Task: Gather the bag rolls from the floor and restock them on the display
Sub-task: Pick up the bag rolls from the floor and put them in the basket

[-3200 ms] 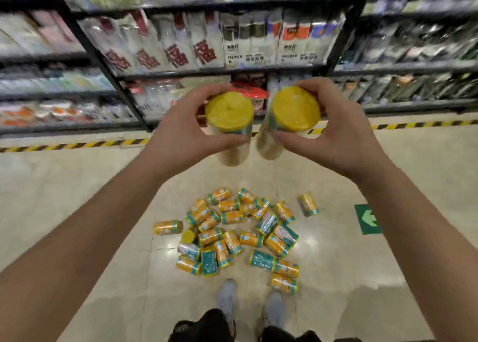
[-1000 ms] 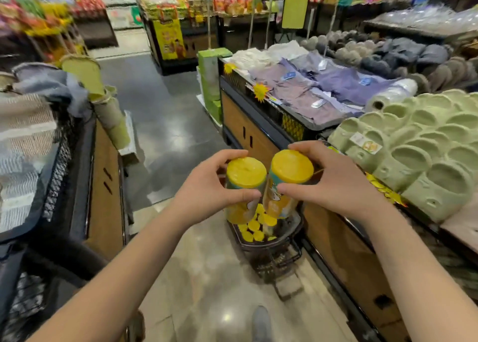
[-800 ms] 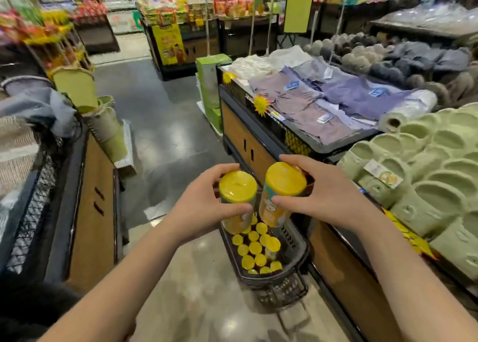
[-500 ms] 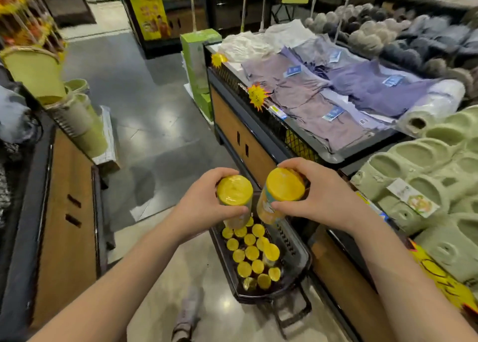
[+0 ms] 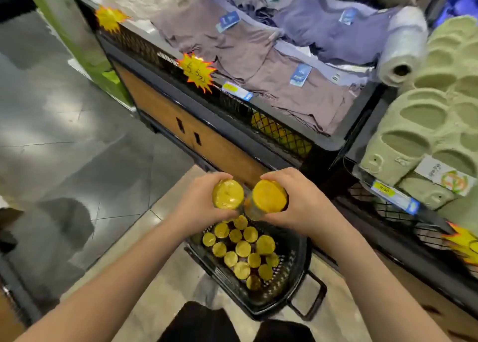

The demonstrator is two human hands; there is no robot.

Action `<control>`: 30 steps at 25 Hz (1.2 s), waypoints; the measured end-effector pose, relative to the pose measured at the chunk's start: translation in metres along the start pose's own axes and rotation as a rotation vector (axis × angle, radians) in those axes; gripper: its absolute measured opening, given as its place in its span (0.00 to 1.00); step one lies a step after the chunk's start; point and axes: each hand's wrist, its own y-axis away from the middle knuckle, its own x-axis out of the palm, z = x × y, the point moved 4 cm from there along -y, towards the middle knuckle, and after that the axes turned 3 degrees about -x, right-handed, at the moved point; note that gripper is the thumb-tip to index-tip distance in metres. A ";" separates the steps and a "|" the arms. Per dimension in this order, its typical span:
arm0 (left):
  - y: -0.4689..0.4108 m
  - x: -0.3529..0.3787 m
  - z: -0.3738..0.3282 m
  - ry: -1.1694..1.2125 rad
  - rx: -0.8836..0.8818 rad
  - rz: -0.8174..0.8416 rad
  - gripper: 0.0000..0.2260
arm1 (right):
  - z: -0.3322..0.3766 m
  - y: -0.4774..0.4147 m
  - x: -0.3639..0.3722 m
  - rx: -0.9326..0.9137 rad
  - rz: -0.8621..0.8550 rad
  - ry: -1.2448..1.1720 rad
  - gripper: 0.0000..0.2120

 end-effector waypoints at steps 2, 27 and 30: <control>-0.029 0.020 0.030 -0.023 0.003 0.035 0.34 | -0.025 -0.018 0.033 0.074 -0.025 -0.010 0.37; -0.217 0.368 0.363 -0.316 -0.145 0.221 0.38 | -0.320 -0.172 0.455 0.343 0.001 0.014 0.38; -0.213 0.365 0.361 -0.357 -0.167 0.270 0.40 | -0.321 -0.177 0.458 0.349 0.029 0.012 0.40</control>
